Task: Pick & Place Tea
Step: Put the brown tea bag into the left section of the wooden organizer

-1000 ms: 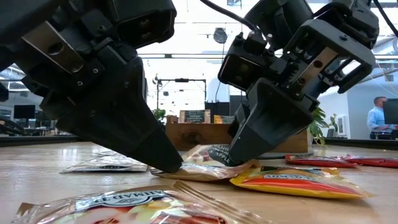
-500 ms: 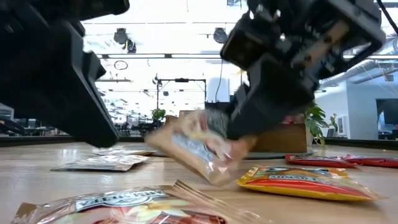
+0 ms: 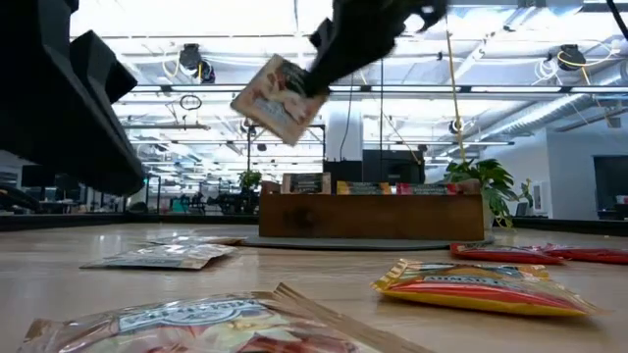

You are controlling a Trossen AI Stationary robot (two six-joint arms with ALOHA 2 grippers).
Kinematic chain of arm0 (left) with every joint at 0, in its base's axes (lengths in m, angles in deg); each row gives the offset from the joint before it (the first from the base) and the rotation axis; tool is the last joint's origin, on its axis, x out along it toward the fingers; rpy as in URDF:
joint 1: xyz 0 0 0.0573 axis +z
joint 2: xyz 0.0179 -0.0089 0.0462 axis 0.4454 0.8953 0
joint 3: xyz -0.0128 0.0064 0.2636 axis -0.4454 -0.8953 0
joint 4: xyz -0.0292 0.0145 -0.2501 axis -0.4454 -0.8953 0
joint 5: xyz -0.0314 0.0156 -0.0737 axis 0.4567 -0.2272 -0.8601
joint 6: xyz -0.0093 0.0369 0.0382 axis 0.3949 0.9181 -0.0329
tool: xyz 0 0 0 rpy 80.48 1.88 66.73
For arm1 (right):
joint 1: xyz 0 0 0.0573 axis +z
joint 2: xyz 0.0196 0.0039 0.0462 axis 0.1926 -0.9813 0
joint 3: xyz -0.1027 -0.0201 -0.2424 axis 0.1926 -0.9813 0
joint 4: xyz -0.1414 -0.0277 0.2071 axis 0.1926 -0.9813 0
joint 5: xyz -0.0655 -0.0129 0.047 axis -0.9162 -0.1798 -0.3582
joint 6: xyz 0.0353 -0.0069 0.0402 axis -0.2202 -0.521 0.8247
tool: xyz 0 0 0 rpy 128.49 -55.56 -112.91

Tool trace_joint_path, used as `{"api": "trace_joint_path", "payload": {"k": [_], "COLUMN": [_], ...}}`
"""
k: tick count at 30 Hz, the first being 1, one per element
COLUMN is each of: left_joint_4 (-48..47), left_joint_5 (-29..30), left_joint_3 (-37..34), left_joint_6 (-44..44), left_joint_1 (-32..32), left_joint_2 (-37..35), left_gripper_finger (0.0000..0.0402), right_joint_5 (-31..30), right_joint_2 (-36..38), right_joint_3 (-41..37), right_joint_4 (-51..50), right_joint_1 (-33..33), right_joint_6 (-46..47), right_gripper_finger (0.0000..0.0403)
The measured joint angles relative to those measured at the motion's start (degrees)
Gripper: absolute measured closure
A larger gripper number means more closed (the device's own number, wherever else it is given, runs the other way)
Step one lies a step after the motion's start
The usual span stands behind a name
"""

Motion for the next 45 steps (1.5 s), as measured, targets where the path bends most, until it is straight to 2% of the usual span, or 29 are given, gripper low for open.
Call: {"api": "trace_joint_path", "payload": {"k": [4,12,19,30,33,40,45], "left_joint_4": [-0.5,-1.8,-1.8,-2.6,-2.6,-2.6,-2.5], "left_joint_5": [0.1,0.7,0.7,0.7,0.7,1.6,1.6], "left_joint_3": [0.0,0.0,0.0,0.1,0.1,0.1,0.1], "left_joint_6": [0.7,0.2,0.0,-0.9,-0.9,-0.6,-0.5], "left_joint_1": [-0.6,-1.0,-1.0,-1.0,-0.8,-0.7,-0.1], "left_joint_2": [0.0,0.0,-0.1,-0.1,-0.1,-0.1,-0.1], "left_gripper_finger": [0.0376,0.0376,0.0376,0.0376,0.0376,0.0376,0.0376], "right_joint_5": [-1.5,-1.6,-2.3,-10.6,-13.2,-13.4,-13.4], "right_joint_2": [-0.1,-3.2,-7.9,-7.4,-7.3,-8.0,-8.0], "right_joint_3": [3.7,4.1,4.1,4.1,5.2,8.2,8.4], "right_joint_4": [-6.3,-10.6,-9.2,-10.5,-13.8,-20.4,-19.5], "right_joint_1": [-5.2,-13.5,-13.6,-12.3,-11.9,-10.9,-9.8], "right_joint_6": [-3.3,-3.9,-6.4,-9.8,-11.1,-12.9,-14.7], "right_gripper_finger": [0.0403,0.0403,0.0403,0.0403,0.0403,0.0403,0.0403]}}
